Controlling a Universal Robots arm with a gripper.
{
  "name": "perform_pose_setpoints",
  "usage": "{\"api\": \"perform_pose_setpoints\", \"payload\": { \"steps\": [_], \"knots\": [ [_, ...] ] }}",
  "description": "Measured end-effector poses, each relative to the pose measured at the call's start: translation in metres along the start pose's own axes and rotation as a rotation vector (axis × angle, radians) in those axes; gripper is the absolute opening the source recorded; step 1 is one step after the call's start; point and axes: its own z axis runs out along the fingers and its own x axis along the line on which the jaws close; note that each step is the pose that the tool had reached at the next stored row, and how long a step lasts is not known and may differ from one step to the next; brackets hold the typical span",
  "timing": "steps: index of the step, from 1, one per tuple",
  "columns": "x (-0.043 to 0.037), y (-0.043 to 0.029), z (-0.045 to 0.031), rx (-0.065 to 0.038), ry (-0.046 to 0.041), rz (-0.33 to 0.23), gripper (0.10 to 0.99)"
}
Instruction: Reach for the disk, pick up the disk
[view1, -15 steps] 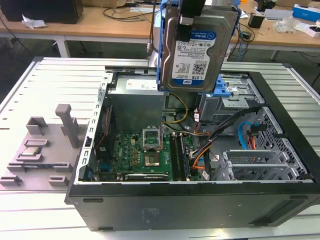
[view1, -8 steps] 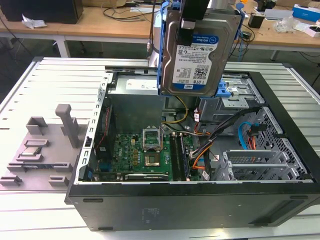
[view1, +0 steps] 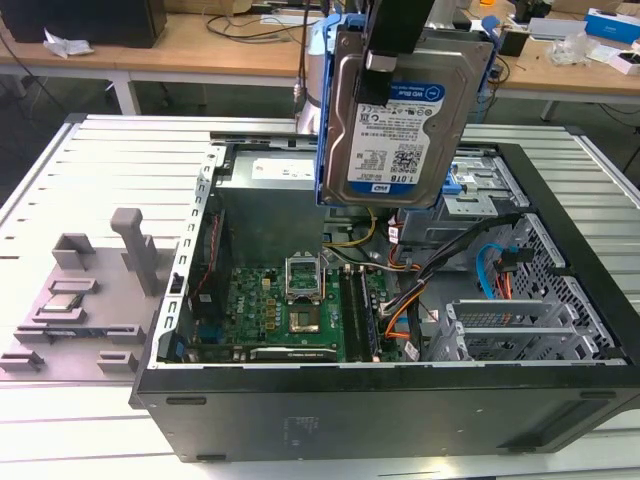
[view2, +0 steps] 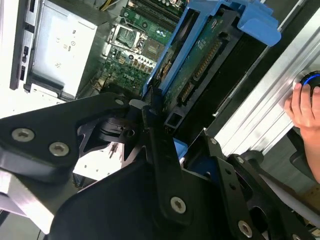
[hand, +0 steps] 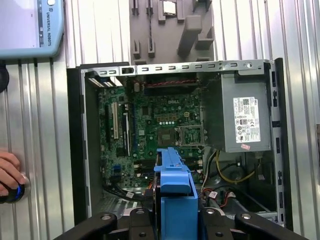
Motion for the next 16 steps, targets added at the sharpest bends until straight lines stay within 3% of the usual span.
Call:
{"api": "perform_pose_setpoints", "payload": {
  "steps": [11,15,16],
  "knots": [
    [0.0208,-0.0017,0.0001,0.000,0.0000,0.000,0.369],
    [0.0331,-0.0026,0.0002,0.000,0.0001,0.000,0.369],
    [0.0394,-0.0032,0.0004,0.000,-0.0002,0.000,0.369]
  ]
}}
